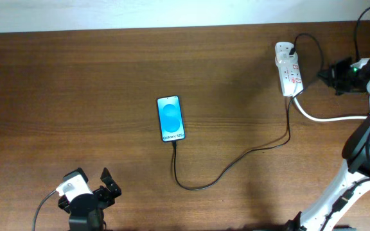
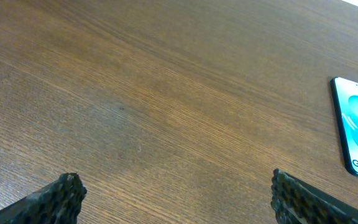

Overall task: Plug charger to phone and switch on socket
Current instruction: 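Position the right gripper tip over the orange switch beside the charger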

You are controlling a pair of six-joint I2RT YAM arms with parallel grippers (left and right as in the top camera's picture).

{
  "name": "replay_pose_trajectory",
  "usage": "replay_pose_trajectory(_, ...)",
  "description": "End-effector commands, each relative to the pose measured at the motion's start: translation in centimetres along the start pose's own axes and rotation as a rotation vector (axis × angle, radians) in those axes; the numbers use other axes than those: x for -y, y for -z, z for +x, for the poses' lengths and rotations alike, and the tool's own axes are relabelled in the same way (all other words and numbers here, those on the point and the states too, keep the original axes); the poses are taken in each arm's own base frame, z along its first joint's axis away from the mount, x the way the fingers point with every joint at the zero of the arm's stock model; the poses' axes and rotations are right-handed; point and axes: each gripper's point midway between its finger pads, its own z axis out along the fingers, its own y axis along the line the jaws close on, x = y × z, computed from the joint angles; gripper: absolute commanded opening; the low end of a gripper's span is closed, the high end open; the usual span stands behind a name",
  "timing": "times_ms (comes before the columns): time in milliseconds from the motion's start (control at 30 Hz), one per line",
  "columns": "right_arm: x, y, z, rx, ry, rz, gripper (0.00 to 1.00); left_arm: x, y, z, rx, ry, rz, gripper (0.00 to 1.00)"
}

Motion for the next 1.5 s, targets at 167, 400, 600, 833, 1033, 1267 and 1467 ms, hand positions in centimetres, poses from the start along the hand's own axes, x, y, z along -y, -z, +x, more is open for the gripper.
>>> replay_pose_trajectory(167,-3.1,-3.1,1.9,0.038,0.063,0.022,0.04,-0.2,0.0,-0.1,0.006,0.003,-0.011,0.99)
replay_pose_trajectory(400,-2.2,-5.4,2.1,0.040,0.007,0.049,0.04,-0.2,0.0,-0.1,0.006,0.003,-0.011,0.99)
replay_pose_trajectory(600,-3.2,-6.3,2.4,0.040,0.008,0.016,0.04,-0.2,0.0,-0.1,0.006,0.003,-0.011,0.99)
replay_pose_trajectory(833,-2.1,-7.5,2.2,0.030,-0.027,0.024,0.04,-0.2,0.0,-0.1,0.006,0.003,-0.011,0.99)
replay_pose_trajectory(1033,-1.6,-8.4,1.9,0.029,-0.028,0.020,0.04,-0.2,0.0,-0.1,0.006,0.003,-0.011,0.99)
replay_pose_trajectory(1267,-2.5,-8.4,1.9,0.026,-0.058,-0.019,0.04,-0.2,0.0,-0.1,0.006,0.003,-0.011,0.99)
replay_pose_trajectory(1467,-3.6,-9.1,2.4,0.036,-0.034,-0.034,0.04,-0.2,0.0,-0.1,0.006,0.003,-0.011,0.99)
